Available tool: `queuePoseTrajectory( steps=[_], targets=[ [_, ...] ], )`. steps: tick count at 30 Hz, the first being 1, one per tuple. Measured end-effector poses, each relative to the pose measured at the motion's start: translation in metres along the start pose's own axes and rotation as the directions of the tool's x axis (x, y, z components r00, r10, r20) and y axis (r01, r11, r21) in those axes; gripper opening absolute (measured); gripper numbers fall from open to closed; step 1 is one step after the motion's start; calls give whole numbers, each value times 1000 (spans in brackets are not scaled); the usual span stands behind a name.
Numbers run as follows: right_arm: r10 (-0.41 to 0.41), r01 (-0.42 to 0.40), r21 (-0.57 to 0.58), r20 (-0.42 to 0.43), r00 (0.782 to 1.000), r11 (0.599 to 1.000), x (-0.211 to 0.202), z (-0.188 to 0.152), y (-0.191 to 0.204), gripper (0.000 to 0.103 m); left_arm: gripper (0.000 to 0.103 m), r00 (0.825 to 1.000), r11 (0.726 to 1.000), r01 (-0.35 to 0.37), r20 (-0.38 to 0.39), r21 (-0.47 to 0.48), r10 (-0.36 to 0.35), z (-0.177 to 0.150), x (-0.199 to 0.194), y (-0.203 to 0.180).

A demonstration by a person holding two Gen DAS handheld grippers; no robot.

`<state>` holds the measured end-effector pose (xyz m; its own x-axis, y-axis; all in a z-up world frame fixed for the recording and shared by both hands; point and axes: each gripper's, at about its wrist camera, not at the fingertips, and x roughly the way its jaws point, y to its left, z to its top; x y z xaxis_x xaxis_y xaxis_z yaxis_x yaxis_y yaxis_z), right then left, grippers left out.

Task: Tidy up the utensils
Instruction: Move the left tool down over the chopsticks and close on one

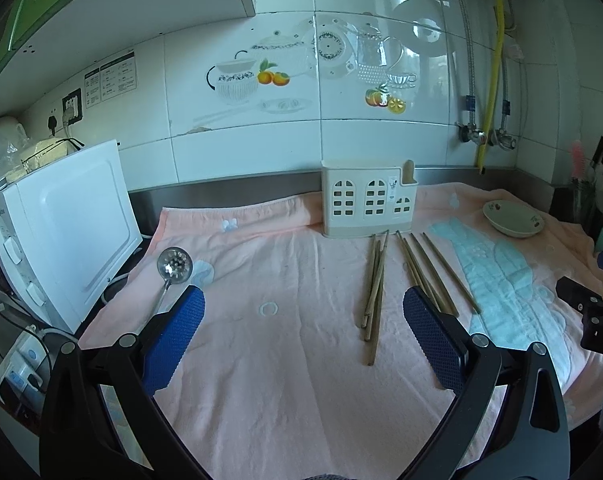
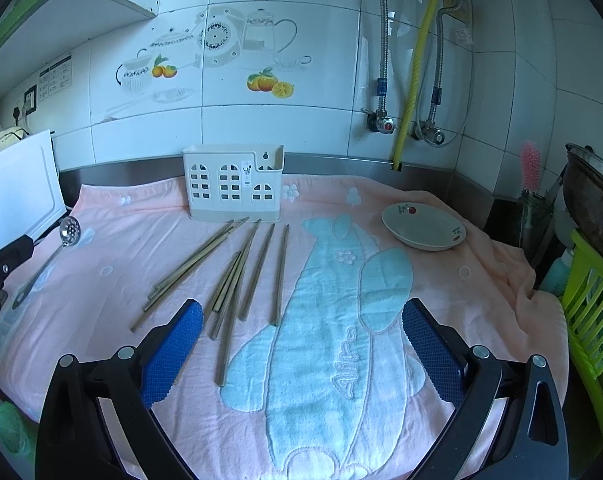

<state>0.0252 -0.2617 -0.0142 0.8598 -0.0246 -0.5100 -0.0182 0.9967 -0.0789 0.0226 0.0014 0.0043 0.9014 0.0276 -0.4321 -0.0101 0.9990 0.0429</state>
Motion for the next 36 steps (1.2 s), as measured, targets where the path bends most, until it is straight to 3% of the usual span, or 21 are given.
queuePoseTrajectory(
  steps=[9,18,32,36],
  targets=[
    [7,-7,12,-1,1000,1000,12,1,1,96,98,1000,1000,3,-21,-1,-3,-1,17,1],
    [12,-12,18,-11,1000,1000,26,1,5,94,90,999,1000,4,-38,-15,-4,1,33,4],
    [55,-52,24,-156,986,998,85,-19,11,53,49,989,999,33,-143,-27,-37,-18,72,5],
    [96,-89,49,-193,976,995,103,-21,12,40,45,985,998,44,-166,-33,-49,-23,81,7]
  ],
)
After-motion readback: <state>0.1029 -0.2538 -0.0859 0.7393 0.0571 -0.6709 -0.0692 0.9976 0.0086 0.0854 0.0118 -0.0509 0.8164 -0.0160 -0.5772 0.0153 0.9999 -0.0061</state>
